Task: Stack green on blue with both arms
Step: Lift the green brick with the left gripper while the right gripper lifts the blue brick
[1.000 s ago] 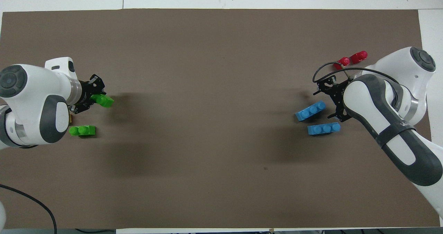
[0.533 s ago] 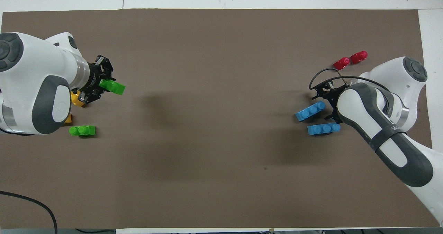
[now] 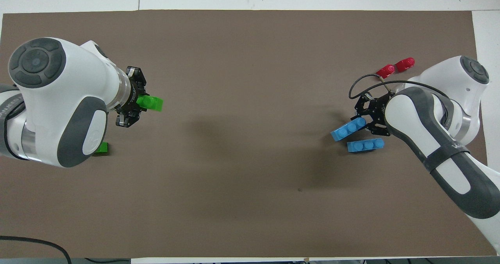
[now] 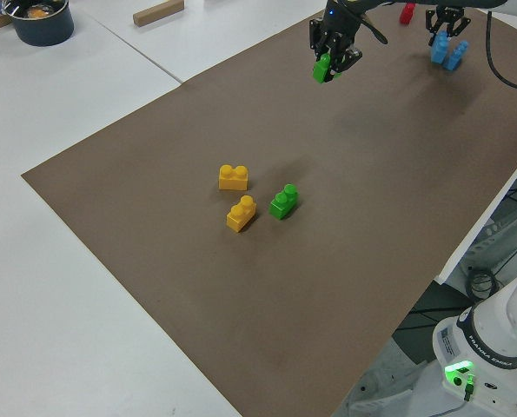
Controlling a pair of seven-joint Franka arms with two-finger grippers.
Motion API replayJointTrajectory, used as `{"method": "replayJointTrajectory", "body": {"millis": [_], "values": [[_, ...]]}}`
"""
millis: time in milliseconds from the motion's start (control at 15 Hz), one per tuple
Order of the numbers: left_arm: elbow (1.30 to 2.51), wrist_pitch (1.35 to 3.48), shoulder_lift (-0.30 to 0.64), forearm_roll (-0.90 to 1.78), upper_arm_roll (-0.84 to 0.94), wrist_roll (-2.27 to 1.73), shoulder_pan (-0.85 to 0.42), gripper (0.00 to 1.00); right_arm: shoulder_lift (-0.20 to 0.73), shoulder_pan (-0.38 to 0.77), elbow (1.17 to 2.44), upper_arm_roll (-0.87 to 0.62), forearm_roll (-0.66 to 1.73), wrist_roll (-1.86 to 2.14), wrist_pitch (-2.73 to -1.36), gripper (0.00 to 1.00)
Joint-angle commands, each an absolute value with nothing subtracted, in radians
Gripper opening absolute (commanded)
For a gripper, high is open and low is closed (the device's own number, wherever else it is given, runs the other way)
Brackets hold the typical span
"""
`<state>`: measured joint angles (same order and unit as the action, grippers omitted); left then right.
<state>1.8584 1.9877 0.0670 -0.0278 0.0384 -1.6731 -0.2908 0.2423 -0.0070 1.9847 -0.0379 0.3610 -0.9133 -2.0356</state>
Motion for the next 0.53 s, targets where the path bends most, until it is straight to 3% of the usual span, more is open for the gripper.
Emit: {"method": "replayJointTrajectory", "body": {"millis": [0, 133, 267, 467], "values": [[1.862, 1.956, 0.048, -0.046, 0.034, -1.749, -0.316, 0.00, 0.180, 0.093, 1.957, -0.046, 0.385, -1.145, -2.014, 0.00], [1.861, 1.956, 0.048, -0.043, 0.038, -1.755, -0.327, 0.00, 0.169, 0.188, 1.957, -0.045, 0.385, -1.276, -2.060, 0.00], [1.859, 1.957, 0.040, -0.035, 0.040, -1.762, -0.328, 0.00, 0.167, 0.276, 1.985, -0.046, 0.387, -1.360, -2.191, 0.00], [1.862, 1.957, 0.034, -0.034, 0.043, -1.782, -0.336, 0.00, 0.173, 0.336, 2.014, -0.048, 0.408, -1.472, -2.278, 0.00]]}}
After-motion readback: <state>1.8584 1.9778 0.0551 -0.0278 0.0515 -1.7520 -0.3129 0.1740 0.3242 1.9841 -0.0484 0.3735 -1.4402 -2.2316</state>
